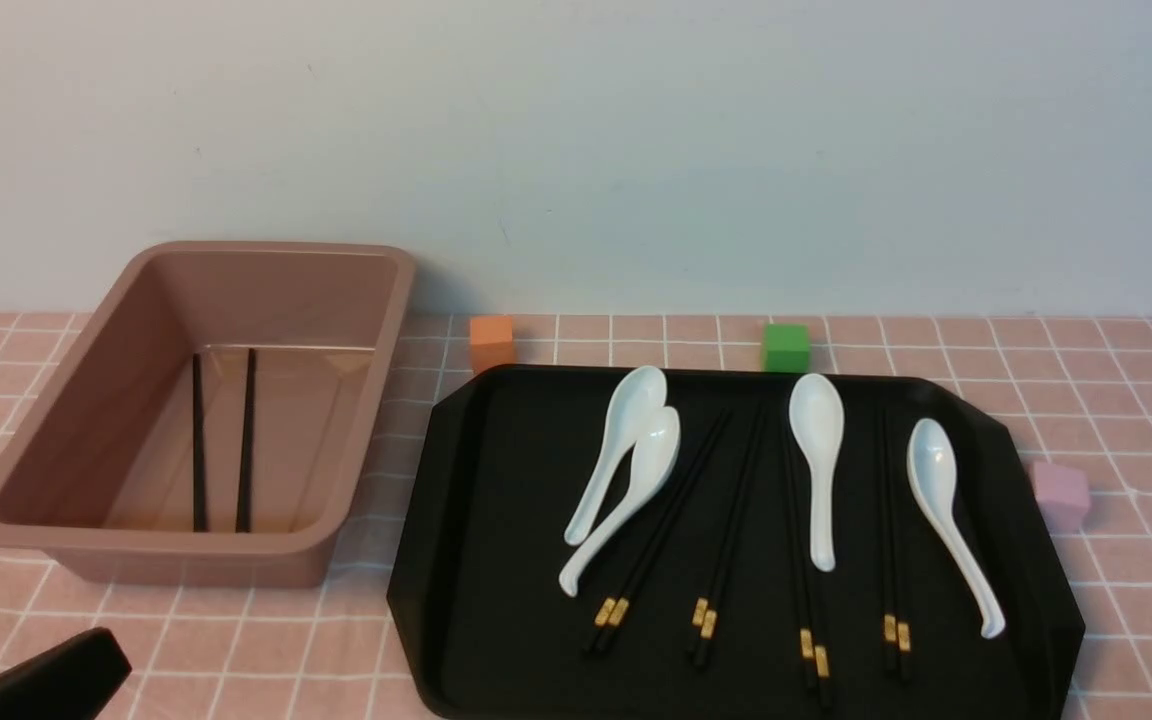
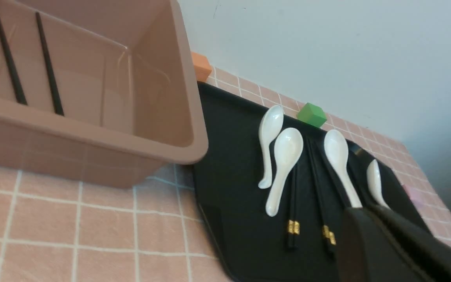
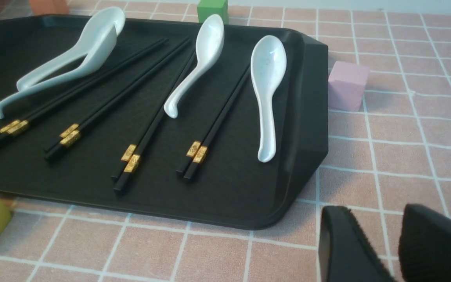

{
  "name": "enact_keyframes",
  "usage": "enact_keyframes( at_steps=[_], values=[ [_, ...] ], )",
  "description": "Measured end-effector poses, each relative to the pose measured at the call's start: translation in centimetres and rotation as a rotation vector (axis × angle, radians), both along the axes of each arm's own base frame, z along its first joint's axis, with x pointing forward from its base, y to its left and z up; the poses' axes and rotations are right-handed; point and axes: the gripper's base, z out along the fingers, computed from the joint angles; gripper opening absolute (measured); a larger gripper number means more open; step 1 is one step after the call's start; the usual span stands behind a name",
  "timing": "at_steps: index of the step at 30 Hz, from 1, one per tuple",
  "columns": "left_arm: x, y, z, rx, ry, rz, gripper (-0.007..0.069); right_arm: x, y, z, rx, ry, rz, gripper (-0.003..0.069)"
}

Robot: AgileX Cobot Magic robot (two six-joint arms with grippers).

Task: On pink tablecloth take chopsticks from black tray and put them in box.

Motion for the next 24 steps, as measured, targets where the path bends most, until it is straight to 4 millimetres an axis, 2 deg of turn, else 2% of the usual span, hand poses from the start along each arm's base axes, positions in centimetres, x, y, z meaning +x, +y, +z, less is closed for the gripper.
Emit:
enact_keyframes(
  at_steps=[6, 14, 15, 16, 19, 24],
  values=[
    [0.0, 0.6, -0.8, 0.198, -0.067, 0.025, -0.0013, 0.0, 0.0, 0.0, 0.0, 0.0, 0.0, 0.024],
    [-1.1, 2.7, -3.3, 0.269, -0.102, 0.266, -0.0013, 0.0, 0.0, 0.0, 0.0, 0.0, 0.0, 0.024],
    [-1.5, 3.0, -4.3, 0.27, -0.092, 0.305, -0.0013, 0.0, 0.0, 0.0, 0.0, 0.0, 0.0, 0.024],
    [-1.6, 3.0, -4.4, 0.269, -0.09, 0.31, -0.0013, 0.0, 0.0, 0.0, 0.0, 0.0, 0.0, 0.024],
    [-2.3, 3.3, -6.0, 0.276, 0.03, 0.356, -0.0013, 0.0, 0.0, 0.0, 0.0, 0.0, 0.0, 0.024],
    [-2.5, 3.3, -6.8, 0.282, 0.097, 0.359, -0.0013, 0.0, 0.0, 0.0, 0.0, -0.001, 0.0, 0.024]
  ],
)
